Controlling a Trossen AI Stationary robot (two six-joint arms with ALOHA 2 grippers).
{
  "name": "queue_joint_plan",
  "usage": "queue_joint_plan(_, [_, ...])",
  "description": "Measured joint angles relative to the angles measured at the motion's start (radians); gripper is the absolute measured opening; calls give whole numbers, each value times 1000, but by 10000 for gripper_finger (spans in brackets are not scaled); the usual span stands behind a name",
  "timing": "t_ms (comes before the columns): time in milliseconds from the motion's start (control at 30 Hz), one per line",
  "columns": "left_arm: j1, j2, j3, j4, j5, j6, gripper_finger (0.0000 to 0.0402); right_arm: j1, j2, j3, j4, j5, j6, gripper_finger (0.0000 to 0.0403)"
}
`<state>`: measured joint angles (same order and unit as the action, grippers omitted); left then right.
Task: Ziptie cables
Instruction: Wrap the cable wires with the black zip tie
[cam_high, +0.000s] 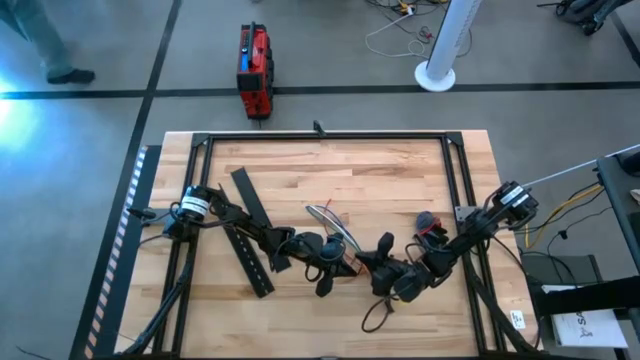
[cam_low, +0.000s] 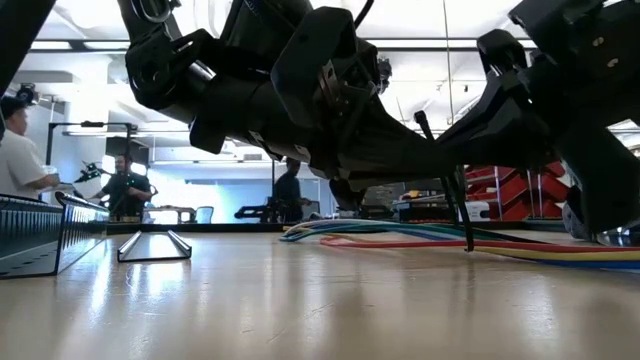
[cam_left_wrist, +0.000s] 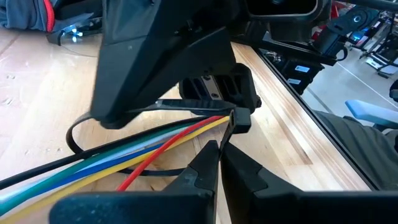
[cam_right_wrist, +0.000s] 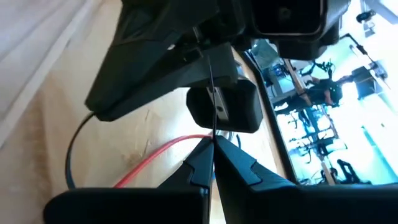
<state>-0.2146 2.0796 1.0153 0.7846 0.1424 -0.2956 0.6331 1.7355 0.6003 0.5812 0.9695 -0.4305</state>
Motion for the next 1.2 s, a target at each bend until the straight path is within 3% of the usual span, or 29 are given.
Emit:
queue_joint_plan(600, [0, 0, 0, -1, 61, -28, 0, -8, 0, 0, 0, -39, -88, 0])
queue_joint_plan(767, [0, 0, 0, -1, 61, -28, 0, -8, -1, 0, 9, -112, -101, 0])
queue_joint_plan(1200, [0, 0, -1, -1, 61, -29, 0, -7, -10, 1, 60, -79, -158, 0])
